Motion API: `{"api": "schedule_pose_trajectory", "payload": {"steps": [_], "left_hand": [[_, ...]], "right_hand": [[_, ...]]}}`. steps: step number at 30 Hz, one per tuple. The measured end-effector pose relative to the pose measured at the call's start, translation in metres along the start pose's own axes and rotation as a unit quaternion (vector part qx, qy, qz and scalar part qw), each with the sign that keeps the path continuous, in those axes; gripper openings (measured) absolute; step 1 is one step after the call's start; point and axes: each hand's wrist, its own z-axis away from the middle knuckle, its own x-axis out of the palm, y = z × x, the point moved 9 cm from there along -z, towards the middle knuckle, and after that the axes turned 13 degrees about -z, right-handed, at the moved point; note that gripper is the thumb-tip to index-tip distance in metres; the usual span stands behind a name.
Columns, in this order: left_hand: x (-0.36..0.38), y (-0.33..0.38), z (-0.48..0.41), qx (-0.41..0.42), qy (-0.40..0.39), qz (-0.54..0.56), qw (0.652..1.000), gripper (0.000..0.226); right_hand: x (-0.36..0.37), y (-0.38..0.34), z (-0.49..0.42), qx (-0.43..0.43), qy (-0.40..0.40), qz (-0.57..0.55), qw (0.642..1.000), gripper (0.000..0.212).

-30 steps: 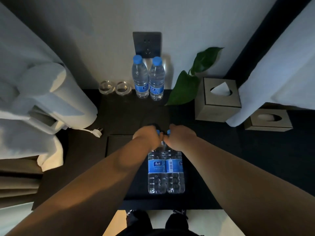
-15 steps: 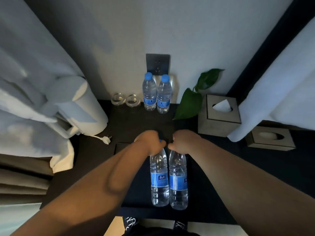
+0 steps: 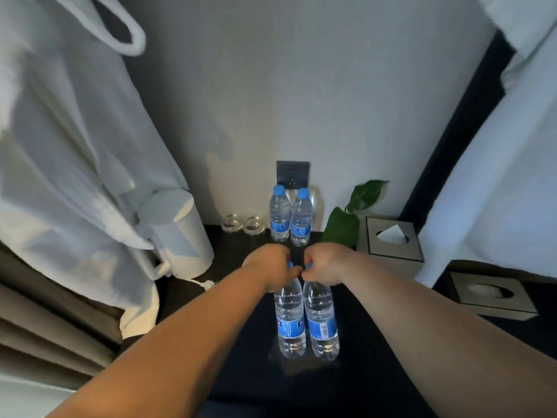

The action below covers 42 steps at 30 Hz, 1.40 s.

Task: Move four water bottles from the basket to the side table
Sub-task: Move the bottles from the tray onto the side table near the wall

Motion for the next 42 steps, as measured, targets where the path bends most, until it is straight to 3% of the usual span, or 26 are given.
{"api": "schedule_pose_trajectory", "payload": {"steps": [8, 13, 19, 23, 36, 42], "left_hand": [[-0.046, 0.007, 0.012, 0.02, 0.063, -0.039, 0.997, 0.02], [-0.087, -0.004, 0.002, -0.018, 0.107, -0.078, 0.991, 0.032], [-0.116, -0.014, -0.021, -0.022, 0.136, -0.073, 0.988, 0.023], [-0.118, -0.028, -0.042, -0.029, 0.156, -0.064, 0.985, 0.033], [-0.076, -0.055, -0.115, -0.068, 0.104, 0.004, 0.992, 0.029], [-0.055, -0.061, -0.125, -0.038, 0.114, 0.086, 0.989, 0.023]], "right_hand": [[-0.027, -0.027, 0.014, -0.061, 0.007, 0.094, 0.994, 0.019], [-0.069, -0.041, 0.011, -0.077, 0.084, 0.065, 0.991, 0.02], [-0.093, -0.05, -0.006, -0.077, 0.135, 0.042, 0.987, 0.022], [-0.097, -0.045, -0.024, -0.062, 0.139, 0.018, 0.988, 0.021], [-0.092, -0.022, -0.089, -0.068, 0.169, -0.012, 0.983, 0.025], [-0.09, -0.013, -0.102, -0.071, 0.168, -0.01, 0.983, 0.032]]}}
